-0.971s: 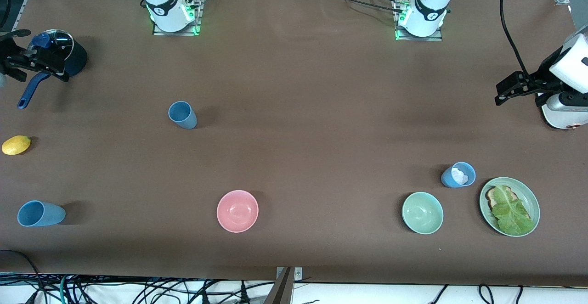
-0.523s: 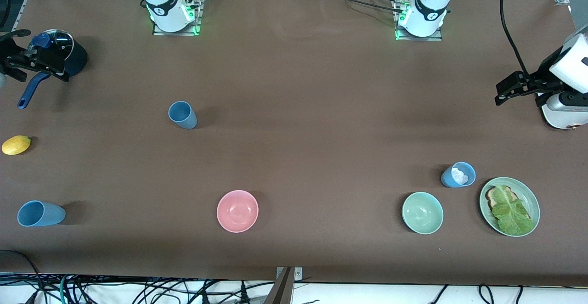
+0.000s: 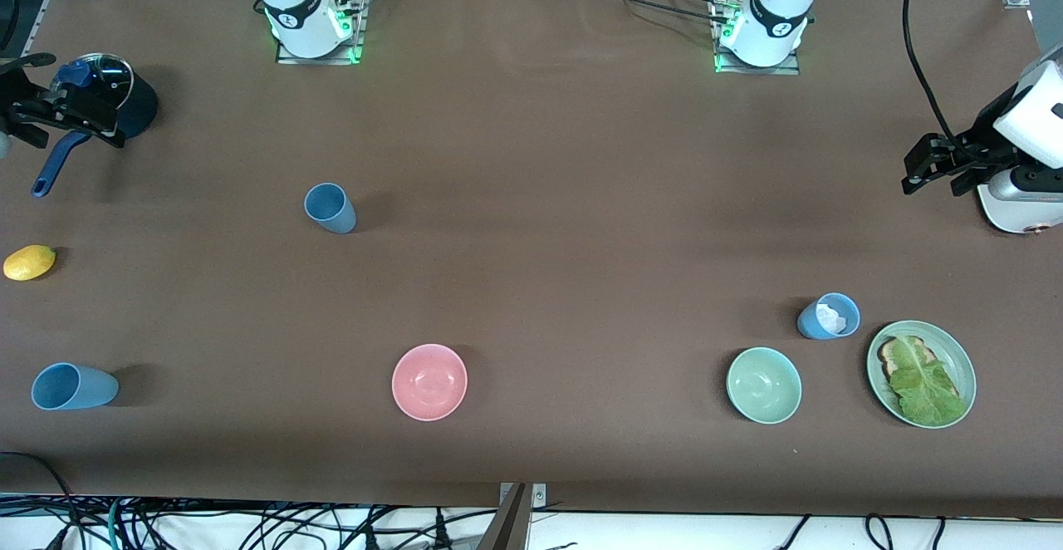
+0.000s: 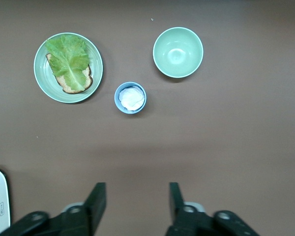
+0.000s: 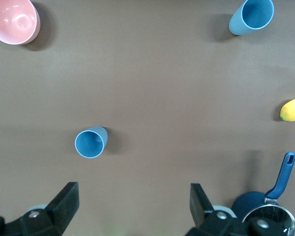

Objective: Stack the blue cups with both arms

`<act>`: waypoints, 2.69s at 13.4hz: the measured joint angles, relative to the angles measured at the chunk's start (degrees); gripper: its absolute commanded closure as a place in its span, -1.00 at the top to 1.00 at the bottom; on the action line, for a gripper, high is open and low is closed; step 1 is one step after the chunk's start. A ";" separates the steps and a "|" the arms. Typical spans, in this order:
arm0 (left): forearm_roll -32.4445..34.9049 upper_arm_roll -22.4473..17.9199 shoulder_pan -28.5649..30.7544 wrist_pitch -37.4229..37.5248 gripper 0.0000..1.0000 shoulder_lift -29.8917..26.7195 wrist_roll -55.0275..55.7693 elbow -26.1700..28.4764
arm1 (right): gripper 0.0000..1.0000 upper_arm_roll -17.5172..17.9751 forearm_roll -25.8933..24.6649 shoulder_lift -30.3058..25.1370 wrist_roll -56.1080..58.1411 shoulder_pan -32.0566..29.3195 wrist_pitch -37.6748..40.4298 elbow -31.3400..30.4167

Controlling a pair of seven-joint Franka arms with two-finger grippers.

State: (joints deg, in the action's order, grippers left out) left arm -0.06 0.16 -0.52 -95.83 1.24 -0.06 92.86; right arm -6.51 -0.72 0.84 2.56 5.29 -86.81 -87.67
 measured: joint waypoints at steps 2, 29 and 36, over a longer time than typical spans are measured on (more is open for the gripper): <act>0.00 0.00 0.00 0.00 -0.65 0.00 0.00 0.00 | 1.00 0.00 0.00 0.00 0.00 0.00 0.00 0.00; 0.00 0.00 0.00 0.01 1.00 0.00 0.00 -0.45 | 1.00 0.00 0.00 0.00 0.00 0.00 0.00 0.00; 0.00 0.00 0.00 0.01 1.00 0.00 0.00 -0.45 | 1.00 0.00 0.00 0.00 0.00 0.00 0.00 0.00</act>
State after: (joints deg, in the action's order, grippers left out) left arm -0.06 0.16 -0.52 -95.82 1.23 -0.05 92.41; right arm -6.51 -0.72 0.84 2.56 5.29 -86.81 -87.67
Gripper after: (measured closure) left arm 0.000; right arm 0.000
